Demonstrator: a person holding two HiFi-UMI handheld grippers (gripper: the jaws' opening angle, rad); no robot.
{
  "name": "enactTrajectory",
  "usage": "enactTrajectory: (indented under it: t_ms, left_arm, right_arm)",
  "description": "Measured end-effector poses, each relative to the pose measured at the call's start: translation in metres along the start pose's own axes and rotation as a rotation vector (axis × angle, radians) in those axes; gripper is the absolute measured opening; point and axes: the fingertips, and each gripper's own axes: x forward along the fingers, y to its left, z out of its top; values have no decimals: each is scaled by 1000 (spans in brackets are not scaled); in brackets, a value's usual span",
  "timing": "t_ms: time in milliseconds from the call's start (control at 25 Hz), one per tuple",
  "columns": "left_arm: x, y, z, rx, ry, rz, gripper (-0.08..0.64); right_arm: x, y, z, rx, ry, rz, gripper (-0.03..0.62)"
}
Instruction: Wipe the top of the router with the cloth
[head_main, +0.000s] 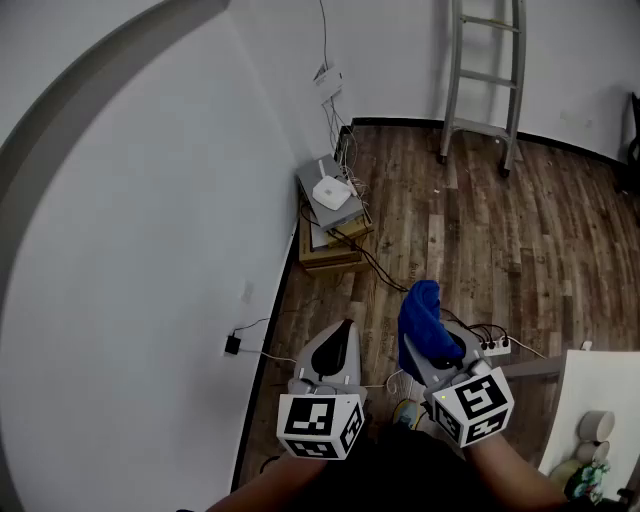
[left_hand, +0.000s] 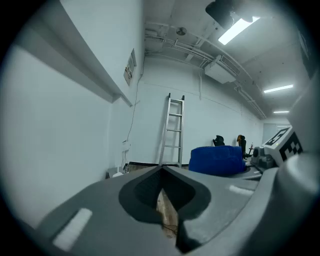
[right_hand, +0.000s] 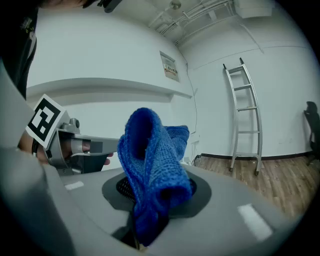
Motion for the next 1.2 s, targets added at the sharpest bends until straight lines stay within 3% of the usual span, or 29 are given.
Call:
enactTrajectory:
  t_ms: [240, 520, 680, 840, 1200]
  left_arm:
    - [23, -9, 3, -13, -27, 15, 2]
    - [48, 34, 5, -56, -36, 60, 2]
    - [94, 84, -8, -100, -8, 58, 2]
    - [176, 157, -14, -151, 49, 19, 2]
    - [340, 319, 37, -158, 177, -101, 2]
  right_arm:
    - [8, -29, 4, -22, -9, 9, 147]
    - [59, -31, 2, -6, 22, 56, 152]
    - [122, -40, 1, -24, 50, 74, 155]
    - [216, -64, 10, -1, 84, 47, 161]
    - [434, -100, 73, 8, 182, -14, 161]
